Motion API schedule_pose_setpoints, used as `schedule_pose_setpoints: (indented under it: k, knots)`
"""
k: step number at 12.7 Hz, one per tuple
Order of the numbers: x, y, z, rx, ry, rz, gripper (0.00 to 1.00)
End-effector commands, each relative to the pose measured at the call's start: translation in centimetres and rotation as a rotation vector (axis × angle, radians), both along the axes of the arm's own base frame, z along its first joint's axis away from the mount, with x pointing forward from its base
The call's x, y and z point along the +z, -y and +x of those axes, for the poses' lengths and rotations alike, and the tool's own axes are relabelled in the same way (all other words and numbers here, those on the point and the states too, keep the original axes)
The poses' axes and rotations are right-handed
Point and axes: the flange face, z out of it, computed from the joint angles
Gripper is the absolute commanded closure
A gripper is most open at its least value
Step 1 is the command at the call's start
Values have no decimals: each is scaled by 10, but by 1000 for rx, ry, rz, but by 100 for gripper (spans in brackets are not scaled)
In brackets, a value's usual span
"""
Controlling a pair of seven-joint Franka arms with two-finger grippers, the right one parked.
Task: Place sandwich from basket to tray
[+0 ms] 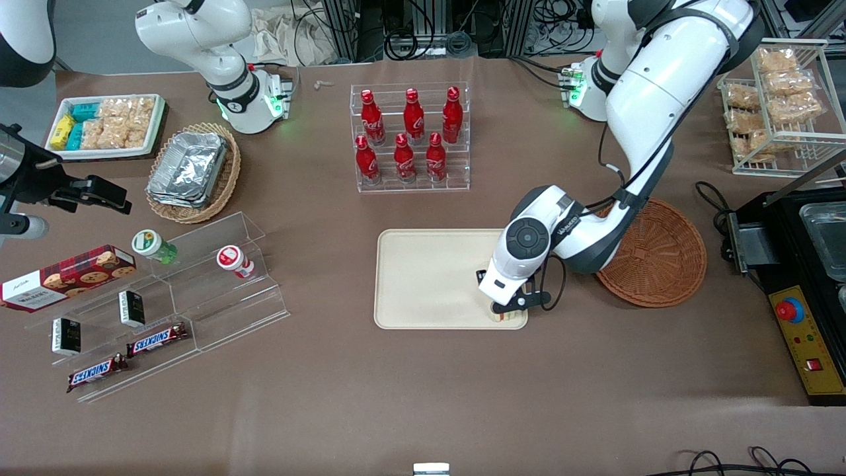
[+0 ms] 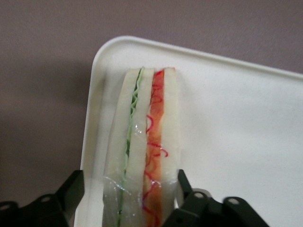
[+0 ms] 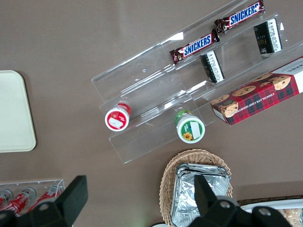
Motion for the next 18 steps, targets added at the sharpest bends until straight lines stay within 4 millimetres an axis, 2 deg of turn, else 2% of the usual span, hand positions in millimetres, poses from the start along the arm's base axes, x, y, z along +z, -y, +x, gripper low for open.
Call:
schedule_pose_setpoints:
  k: [1, 4, 5, 7, 8, 9, 12, 13, 16, 18]
  knots:
    - [67, -8, 7, 10, 46, 74, 0]
    - [127, -28, 11, 55, 81, 80, 0]
    - [149, -41, 11, 35, 83, 84, 0]
    - [197, -83, 10, -63, 23, 58, 0]
    - [218, -120, 15, -78, 2, 44, 0]
    - [239, -149, 13, -105, -9, 13, 0]
    - [269, -241, 0, -203, -9, -31, 0]
    - [275, -263, -8, -245, -6, -32, 0]
    - [289, -311, -11, -404, -52, -33, 0]
    - [299, -326, -2, -472, -74, -37, 0]
